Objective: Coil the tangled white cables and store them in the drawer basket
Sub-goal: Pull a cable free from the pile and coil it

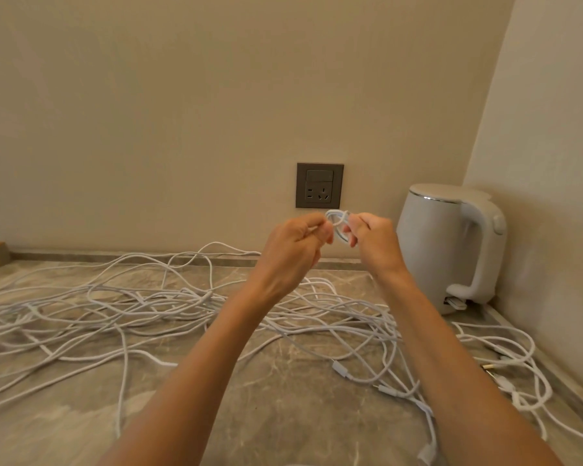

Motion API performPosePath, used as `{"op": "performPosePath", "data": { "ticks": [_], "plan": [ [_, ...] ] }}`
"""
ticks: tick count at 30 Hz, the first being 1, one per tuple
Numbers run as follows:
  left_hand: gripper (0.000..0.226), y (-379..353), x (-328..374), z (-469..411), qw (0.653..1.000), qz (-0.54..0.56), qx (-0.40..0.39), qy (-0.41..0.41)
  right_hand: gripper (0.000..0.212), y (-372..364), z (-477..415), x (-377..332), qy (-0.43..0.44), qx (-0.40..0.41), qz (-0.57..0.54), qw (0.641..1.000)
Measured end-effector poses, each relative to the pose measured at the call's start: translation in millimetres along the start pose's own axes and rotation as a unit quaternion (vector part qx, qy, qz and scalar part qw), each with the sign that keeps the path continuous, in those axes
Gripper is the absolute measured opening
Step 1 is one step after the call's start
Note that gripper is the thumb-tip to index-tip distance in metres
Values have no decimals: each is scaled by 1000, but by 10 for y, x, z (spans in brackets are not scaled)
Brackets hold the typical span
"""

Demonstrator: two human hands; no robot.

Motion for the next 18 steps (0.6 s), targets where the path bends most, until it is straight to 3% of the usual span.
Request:
{"op": "performPosePath", "data": {
  "ticks": [5,11,18],
  "plan": [
    [32,-103,-80,11,997,-9,-73,30,35,39,14,-21,-117,10,-237,964],
    [30,-66,-223,-10,990,-5,-132,52,30,70,-1,-78,-205,-86,-472,853],
    [31,6,-442,-13,970,-137,-195,48,28,71,-7,-126,-232,-140,-566,779]
  ]
}}
Point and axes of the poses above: each hand's wrist, its own z-axis away from the middle knuckle, its own y-axis out of the back of the hand, x = y × z, the point moved 3 cm from there along -z, towards the middle knuckle, and after that the axes turned 7 degrees about -z, right-handed, at the moved point
